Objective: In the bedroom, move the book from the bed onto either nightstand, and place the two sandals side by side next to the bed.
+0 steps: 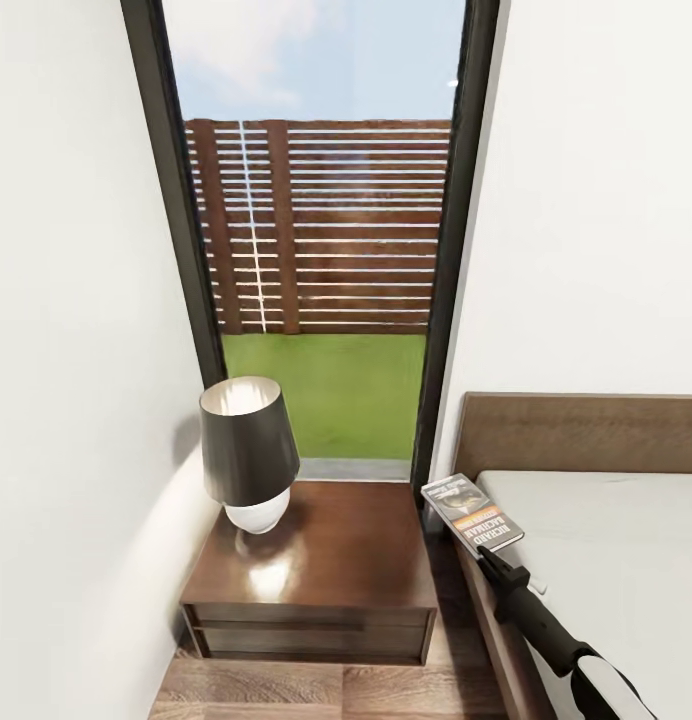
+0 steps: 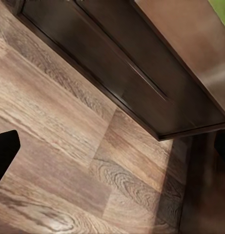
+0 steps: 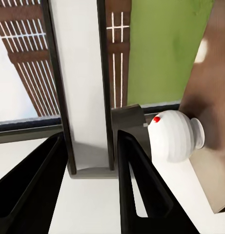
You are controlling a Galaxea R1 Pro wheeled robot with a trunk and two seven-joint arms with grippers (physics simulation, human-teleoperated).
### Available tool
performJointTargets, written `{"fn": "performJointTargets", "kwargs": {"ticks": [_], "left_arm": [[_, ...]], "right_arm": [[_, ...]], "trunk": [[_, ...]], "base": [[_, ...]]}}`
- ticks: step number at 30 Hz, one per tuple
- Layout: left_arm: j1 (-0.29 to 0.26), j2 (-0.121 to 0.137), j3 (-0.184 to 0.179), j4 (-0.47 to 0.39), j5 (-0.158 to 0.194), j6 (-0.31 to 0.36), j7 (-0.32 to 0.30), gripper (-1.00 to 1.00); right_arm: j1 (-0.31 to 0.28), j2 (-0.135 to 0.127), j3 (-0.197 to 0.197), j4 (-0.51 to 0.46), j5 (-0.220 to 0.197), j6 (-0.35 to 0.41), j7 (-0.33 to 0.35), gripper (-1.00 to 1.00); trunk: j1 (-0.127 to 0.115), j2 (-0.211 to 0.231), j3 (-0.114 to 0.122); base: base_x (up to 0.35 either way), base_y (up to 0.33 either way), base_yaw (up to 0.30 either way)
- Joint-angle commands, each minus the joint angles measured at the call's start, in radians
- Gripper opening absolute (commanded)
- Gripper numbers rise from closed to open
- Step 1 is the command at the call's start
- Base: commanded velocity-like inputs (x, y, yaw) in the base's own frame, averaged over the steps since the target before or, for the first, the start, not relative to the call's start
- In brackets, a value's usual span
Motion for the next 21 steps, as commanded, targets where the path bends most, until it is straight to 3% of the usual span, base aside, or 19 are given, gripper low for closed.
{"fn": "performJointTargets", "kwargs": {"ticks": [1,21], "left_arm": [[0.000,0.001,-0.008,-0.002,0.009,-0.004,-0.001,1.00],[0.000,0.001,-0.008,-0.002,0.010,-0.004,-0.001,1.00]], "right_arm": [[0.000,0.000,0.000,0.000,-0.008,0.008,0.000,-1.00],[0.000,-0.002,0.011,0.000,-0.007,0.012,0.000,-1.00]], "trunk": [[0.000,0.000,-0.001],[0.000,0.000,-0.001]], "base": [[0.007,0.000,0.000],[0.001,0.000,0.000]]}}
